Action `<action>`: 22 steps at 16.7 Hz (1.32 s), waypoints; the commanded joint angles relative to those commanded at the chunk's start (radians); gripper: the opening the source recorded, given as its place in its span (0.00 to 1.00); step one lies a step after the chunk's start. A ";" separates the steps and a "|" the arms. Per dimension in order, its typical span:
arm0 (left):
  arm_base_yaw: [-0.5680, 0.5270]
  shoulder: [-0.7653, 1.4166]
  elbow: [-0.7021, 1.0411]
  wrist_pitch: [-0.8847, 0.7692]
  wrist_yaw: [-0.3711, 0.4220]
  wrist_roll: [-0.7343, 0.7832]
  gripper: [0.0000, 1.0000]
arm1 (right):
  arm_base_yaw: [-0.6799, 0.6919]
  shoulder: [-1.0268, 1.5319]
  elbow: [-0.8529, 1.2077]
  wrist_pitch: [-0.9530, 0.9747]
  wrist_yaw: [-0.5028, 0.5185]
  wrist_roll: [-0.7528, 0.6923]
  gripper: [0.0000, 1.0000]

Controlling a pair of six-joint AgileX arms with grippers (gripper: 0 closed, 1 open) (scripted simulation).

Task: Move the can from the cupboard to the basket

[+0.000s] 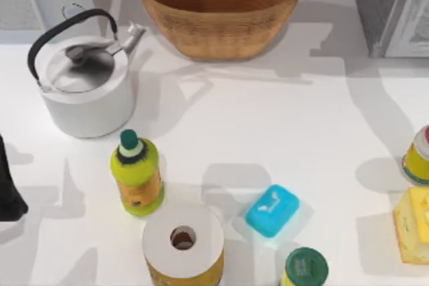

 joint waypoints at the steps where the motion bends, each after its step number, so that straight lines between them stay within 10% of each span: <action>1: 0.000 0.000 0.000 0.000 0.000 0.000 1.00 | 0.007 -0.008 -0.006 -0.008 0.007 0.000 0.00; 12: 0.000 0.000 0.000 0.000 0.000 0.000 1.00 | -0.060 -0.227 -0.247 0.109 -0.065 0.002 0.00; 22: 0.000 0.000 0.000 0.000 0.000 0.000 1.00 | -0.201 -0.806 -1.294 0.380 -0.226 -0.007 0.00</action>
